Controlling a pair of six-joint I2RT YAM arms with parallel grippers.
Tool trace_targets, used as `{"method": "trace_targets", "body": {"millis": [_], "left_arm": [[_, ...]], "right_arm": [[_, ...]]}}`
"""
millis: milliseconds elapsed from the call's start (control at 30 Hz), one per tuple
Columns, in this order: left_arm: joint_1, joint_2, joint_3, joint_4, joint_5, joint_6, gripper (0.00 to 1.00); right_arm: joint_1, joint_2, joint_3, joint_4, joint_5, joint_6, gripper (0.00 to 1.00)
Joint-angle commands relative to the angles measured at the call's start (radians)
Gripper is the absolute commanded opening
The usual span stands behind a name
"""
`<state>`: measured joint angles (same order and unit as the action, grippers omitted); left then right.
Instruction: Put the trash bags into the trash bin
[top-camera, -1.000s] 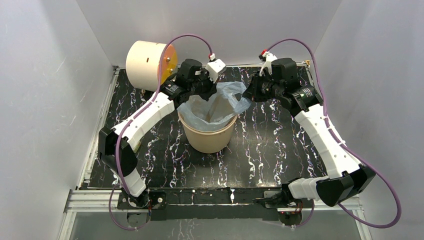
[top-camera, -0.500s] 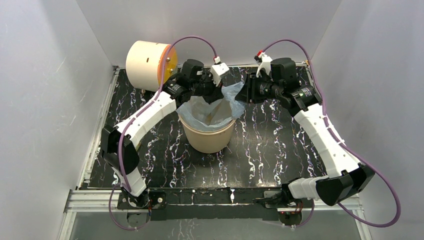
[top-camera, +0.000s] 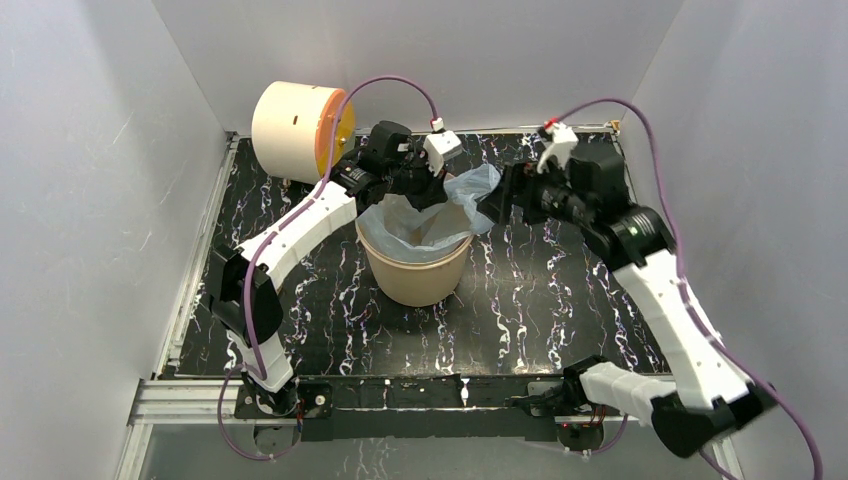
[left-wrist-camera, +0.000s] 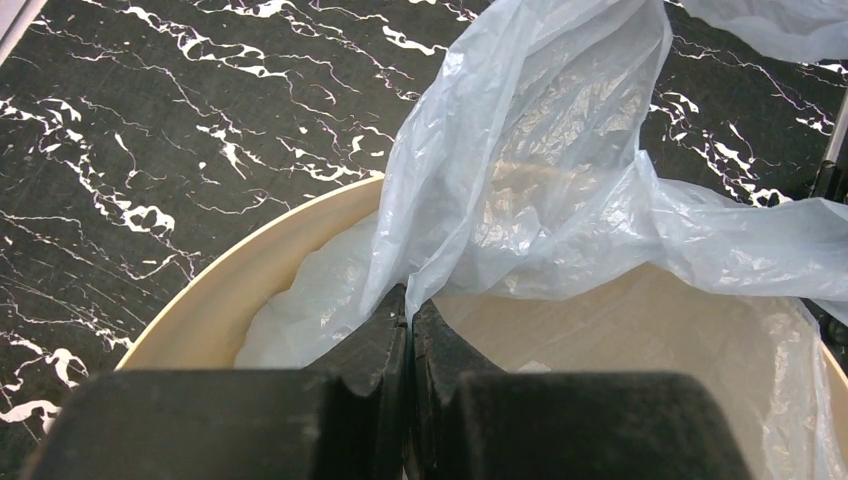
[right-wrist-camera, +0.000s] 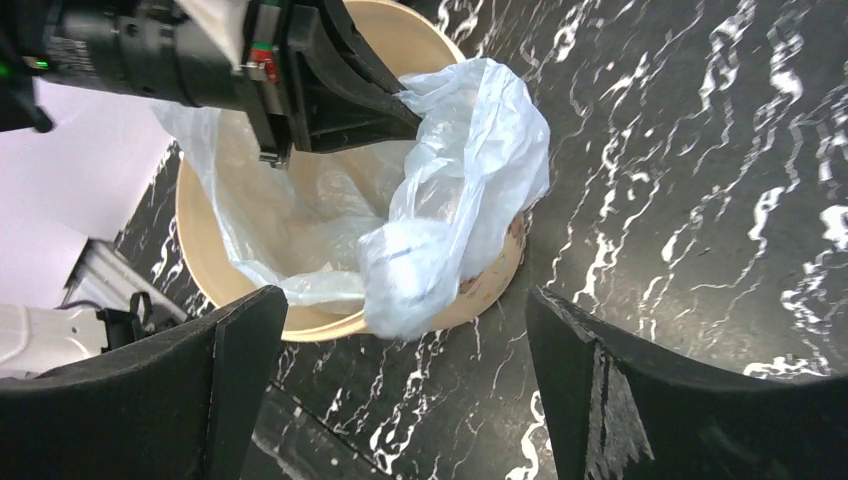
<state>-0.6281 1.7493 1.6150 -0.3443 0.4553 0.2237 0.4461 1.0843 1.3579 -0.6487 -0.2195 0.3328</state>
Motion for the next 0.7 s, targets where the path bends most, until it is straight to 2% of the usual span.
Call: {"method": "trace_targets", "body": {"millis": [0,67,167,233,300,400,500,567,667], "left_arm": [[0.001,-0.068,0.019,0.009,-0.020,-0.006,0.01],[0.001,-0.073,0.011,0.011,-0.024,-0.007,0.01],[0.001,-0.076,0.004,0.018,-0.018,-0.012,0.01],[0.001,-0.074,0.008,0.019,-0.016,-0.016,0.01],[0.001,-0.073,0.009,0.018,-0.013,-0.022,0.01],[0.001,-0.076,0.006,0.019,-0.010,-0.026,0.01],[0.001,-0.073,0.007,0.024,-0.011,-0.034,0.01],[0.001,-0.071,0.007,0.024,-0.005,-0.040,0.01],[0.001,-0.077,-0.002,0.020,-0.012,-0.034,0.01]], "right_arm": [[-0.001,-0.161,-0.079,0.120,0.123,-0.017,0.99],[-0.001,-0.215,-0.152,0.128,0.128,-0.012,0.99],[0.000,-0.280,-0.304,0.215,-0.022,0.000,0.98],[-0.001,-0.312,-0.410,0.328,-0.123,0.043,0.88],[-0.001,-0.336,-0.504,0.470,-0.192,0.068,0.84],[-0.001,-0.352,-0.595,0.632,-0.199,0.061,0.86],[-0.001,-0.335,-0.673,0.769,-0.151,-0.027,0.90],[-0.001,-0.319,-0.691,0.838,-0.113,-0.027,0.90],[0.000,-0.310,-0.722,0.958,-0.168,-0.013,0.91]]}}
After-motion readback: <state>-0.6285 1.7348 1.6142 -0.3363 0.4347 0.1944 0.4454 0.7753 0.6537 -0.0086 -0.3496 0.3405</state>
